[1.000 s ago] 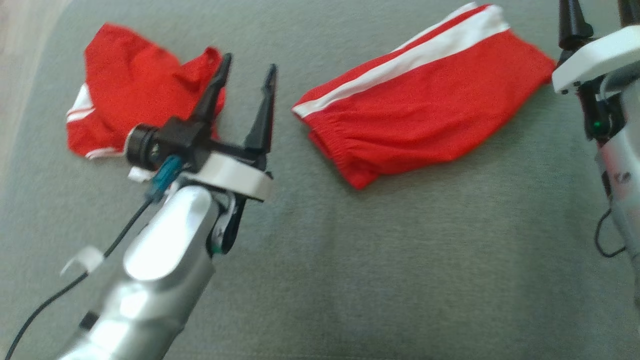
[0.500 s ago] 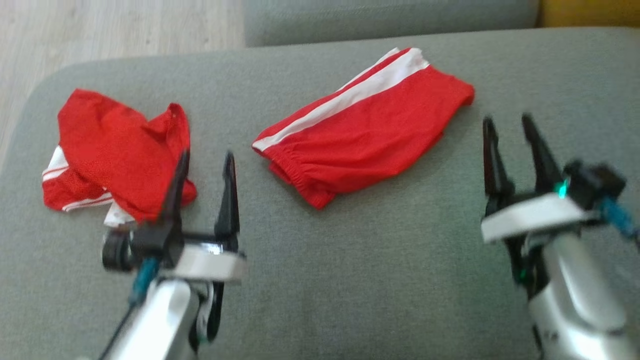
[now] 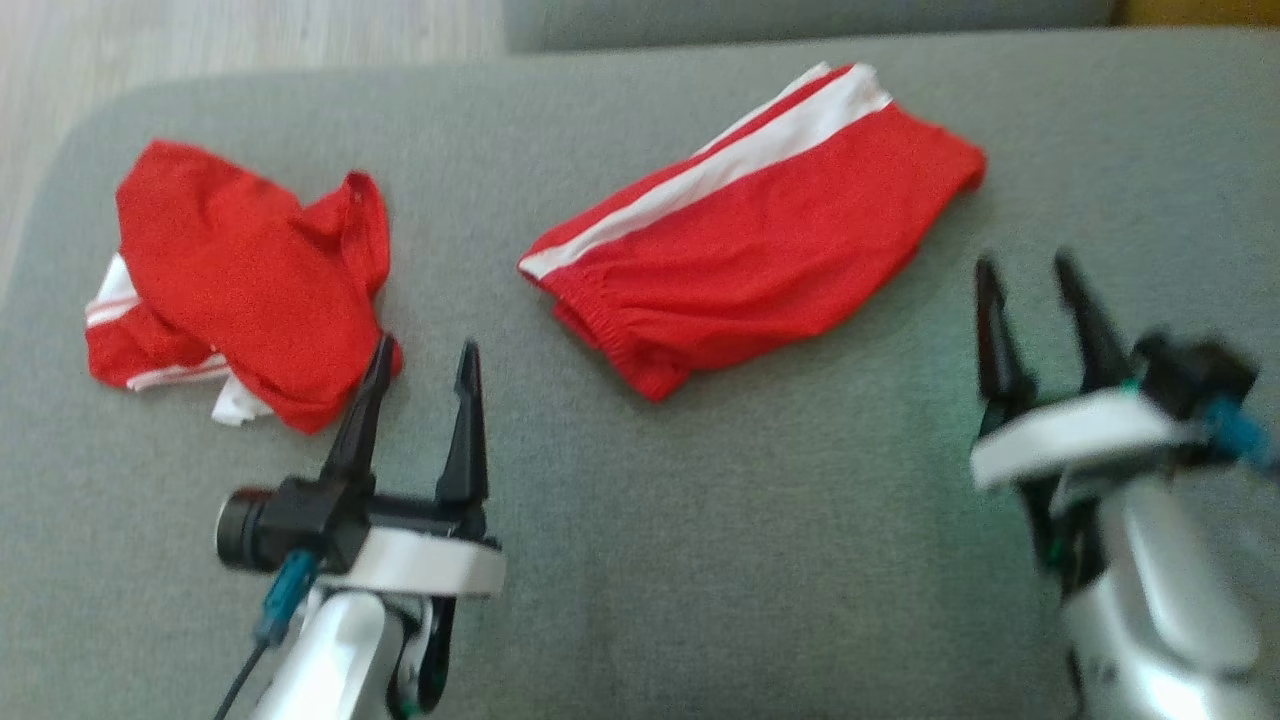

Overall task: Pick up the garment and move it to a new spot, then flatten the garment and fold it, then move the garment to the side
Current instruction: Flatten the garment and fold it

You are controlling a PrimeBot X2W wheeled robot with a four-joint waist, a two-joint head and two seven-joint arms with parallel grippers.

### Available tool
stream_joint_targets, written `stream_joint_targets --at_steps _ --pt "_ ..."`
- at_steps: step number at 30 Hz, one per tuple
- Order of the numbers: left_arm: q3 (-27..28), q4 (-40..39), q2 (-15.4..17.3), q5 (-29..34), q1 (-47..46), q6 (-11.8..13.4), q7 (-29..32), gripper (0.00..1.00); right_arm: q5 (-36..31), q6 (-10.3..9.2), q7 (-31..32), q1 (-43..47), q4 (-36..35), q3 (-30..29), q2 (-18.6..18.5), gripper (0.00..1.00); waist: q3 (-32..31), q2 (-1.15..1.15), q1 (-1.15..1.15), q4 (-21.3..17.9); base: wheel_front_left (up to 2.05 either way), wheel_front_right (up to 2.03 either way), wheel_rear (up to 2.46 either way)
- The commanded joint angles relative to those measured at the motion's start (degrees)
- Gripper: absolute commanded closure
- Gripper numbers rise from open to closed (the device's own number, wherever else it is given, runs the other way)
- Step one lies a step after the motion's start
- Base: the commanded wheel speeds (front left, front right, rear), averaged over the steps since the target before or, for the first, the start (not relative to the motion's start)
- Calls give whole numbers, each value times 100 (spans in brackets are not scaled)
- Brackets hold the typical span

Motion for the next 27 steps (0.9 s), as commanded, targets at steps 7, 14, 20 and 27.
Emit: stream_joint_targets --at_steps 7,14,20,27 --pt "200 -170 -172 177 -756 -238 -29 0 -478 39 946 -1772 462 -849 -49 0 927 0 0 465 0 0 0" --pt "160 -81 -391 216 -1049 -434 -29 0 -1058 39 1836 -3126 2009 -1824 -211 0 1339 0 0 860 0 0 0" --pt "170 -39 -483 257 -1157 -516 -29 0 -1745 39 2084 -3708 3061 -2168 -462 0 1469 0 0 1062 0 0 0" --pt "204 -33 -530 344 -1233 -568 -29 0 -2038 39 2172 -3957 3913 -2085 -575 0 1549 0 0 1148 0 0 0"
